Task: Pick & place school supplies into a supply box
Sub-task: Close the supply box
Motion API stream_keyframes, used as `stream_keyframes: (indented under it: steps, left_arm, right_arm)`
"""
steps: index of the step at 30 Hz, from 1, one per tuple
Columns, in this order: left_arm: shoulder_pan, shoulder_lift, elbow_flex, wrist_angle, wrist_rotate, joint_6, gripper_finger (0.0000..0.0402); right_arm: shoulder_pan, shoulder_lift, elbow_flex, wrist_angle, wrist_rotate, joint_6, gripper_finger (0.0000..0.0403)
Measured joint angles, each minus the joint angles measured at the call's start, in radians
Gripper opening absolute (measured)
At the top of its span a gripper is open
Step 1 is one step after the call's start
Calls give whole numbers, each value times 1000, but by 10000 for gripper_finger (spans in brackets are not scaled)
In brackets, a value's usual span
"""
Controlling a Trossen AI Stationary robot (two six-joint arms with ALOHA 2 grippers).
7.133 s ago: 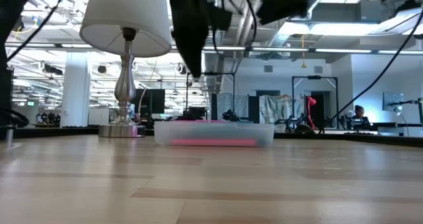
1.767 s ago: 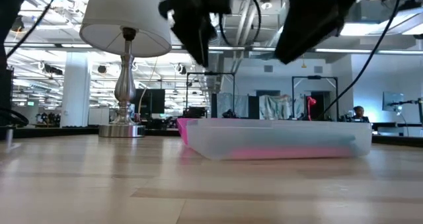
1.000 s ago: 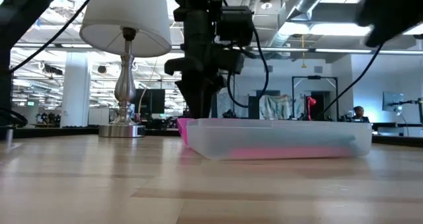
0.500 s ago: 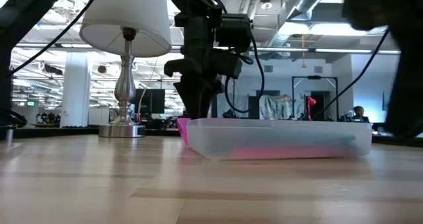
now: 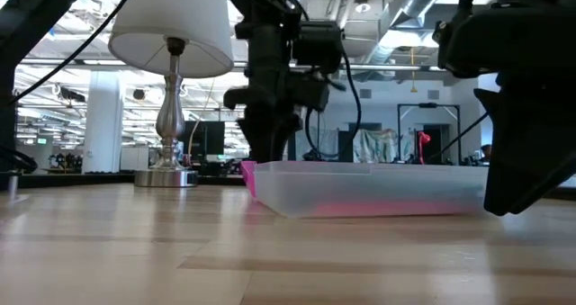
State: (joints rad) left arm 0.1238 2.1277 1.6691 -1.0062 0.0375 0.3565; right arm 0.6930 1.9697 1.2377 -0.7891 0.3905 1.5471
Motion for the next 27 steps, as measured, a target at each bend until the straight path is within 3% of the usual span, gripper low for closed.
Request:
stream_keyframes:
  steps: [8, 27]
  left_arm:
    - [-19, -3, -116, 50, 17, -20, 178]
    - [-95, -3, -126, 39, 55, -263, 178]
  right_arm:
    - [7, 0, 0, -3, 1, 12, 134]
    - [-49, 0, 0, -170, 46, -11, 134]
